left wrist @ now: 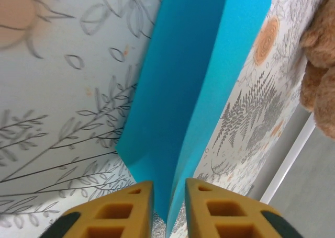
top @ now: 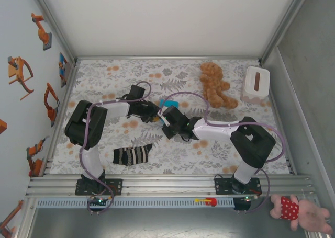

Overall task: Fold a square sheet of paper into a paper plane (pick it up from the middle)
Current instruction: Third fold the triangle at the center of the table.

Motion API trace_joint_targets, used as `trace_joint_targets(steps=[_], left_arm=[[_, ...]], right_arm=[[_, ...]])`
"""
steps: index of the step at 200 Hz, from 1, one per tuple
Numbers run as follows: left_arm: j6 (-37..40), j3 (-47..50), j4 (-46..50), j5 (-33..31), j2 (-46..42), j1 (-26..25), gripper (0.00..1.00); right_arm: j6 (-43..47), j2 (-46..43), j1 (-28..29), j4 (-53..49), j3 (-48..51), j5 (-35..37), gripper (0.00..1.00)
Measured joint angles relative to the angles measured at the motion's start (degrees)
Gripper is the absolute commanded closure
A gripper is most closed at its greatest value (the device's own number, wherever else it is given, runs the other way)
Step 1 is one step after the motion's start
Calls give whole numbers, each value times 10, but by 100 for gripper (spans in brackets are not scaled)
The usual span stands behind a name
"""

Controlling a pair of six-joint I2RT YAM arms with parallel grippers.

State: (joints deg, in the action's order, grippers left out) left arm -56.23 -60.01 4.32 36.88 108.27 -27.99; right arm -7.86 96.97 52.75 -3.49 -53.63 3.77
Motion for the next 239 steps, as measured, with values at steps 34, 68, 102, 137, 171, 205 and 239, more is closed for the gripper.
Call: trace_joint_targets(steps=[34,68,102,137,171,205,239], left_arm=[[10,24,18,-14,-40,51,63],[17,31,19,-21,-82,75,63],[15,32,-5,-9,-81,61,70],[21,11,-1,-6,-41,35,75],[40,-40,25,-9,21,16,79],[52,-54,48,-14,50,14,80],[79,-88,94,-30,69,9,82]], right_arm=[[-8,0,-2,5,0,-64,100],[-39,0,-7,31,7,-139,100],[-75,6,-19,67,27,-196,100],[-105,23,-28,95,38,-242,100],[-126,32,-37,115,47,-270,100],[-139,32,-46,122,49,-278,100],[-156,32,-57,124,49,-277,100]])
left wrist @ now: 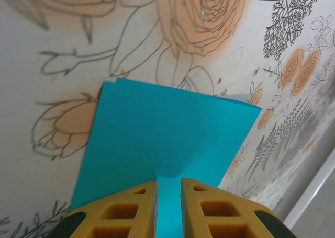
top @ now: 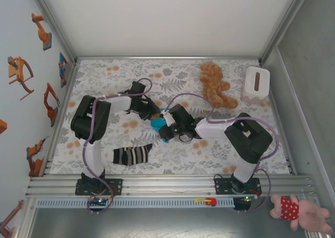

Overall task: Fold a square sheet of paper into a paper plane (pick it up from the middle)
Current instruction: Third fold the triangle at the center of the table.

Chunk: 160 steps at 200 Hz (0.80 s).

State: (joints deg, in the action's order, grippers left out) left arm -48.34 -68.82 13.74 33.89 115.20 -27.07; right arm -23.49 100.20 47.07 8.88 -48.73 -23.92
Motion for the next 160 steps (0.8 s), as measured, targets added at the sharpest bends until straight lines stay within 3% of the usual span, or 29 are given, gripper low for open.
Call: trace_joint_targets(steps=[160], left_arm=[[43,-25,35,2,14,-3,82]], right_arm=[[-50,44,-38,-16,-14,-5,100]])
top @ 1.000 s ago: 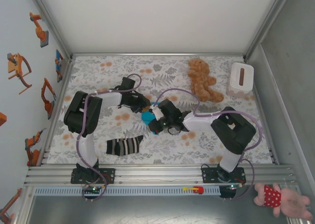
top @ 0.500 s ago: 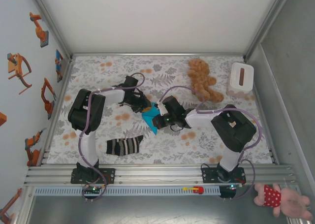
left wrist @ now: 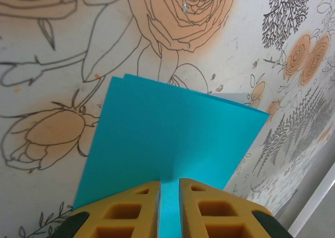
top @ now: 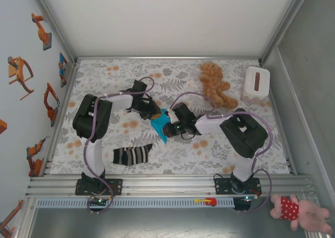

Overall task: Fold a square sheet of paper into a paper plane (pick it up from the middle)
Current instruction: Third fold the triangle at the center of the table.

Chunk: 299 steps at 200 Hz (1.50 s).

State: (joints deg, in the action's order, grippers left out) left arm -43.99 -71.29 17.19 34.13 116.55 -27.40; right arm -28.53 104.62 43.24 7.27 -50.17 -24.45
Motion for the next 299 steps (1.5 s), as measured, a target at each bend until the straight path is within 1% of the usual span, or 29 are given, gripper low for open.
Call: trace_joint_targets(steps=[23,59,84,114,147,215,299], left_arm=[[0,-2,3,0,0,0,82],[2,-3,6,0,-3,0,77],[3,-2,13,-7,-19,2,77],[11,-2,16,-14,-33,10,80],[15,-1,20,-16,-17,12,83],[29,-2,30,-16,-7,7,85],[38,-3,32,-15,-5,7,85]], right_arm=[[0,1,0,-5,-3,0,100],[0,5,0,-10,-5,0,100],[0,5,0,-10,-5,0,100],[0,5,0,-10,-5,0,100],[0,5,-1,-10,-6,0,100],[0,5,-3,-15,-13,0,100],[-2,14,-4,-21,-21,-6,100]])
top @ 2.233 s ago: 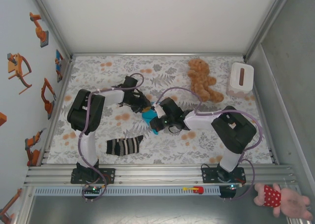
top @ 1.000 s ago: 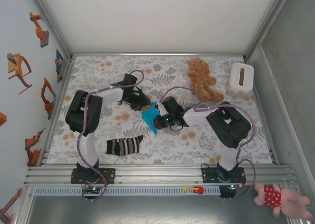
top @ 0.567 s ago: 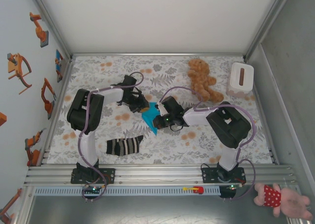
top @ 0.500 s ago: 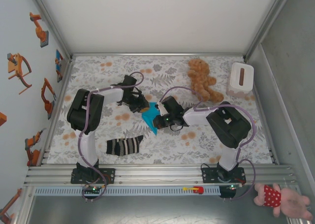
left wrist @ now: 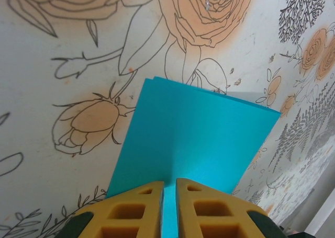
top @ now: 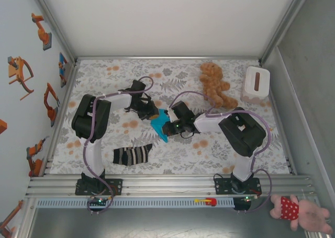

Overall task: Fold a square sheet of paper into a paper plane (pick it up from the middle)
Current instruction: Third fold the triangle at the center of the table.

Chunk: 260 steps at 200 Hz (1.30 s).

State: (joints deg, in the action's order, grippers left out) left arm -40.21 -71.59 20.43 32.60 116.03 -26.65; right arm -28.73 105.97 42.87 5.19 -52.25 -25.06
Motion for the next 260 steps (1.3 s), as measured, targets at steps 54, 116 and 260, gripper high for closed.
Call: trace_joint_targets(steps=[54,116,260], left_arm=[[0,0,0,0,0,0,85],[0,-1,0,0,0,0,85],[0,-3,3,-1,-1,-1,81]], right_arm=[[-4,0,0,0,0,-24,100],[-13,2,0,0,0,-28,100],[-15,15,-1,-3,-10,-37,100]])
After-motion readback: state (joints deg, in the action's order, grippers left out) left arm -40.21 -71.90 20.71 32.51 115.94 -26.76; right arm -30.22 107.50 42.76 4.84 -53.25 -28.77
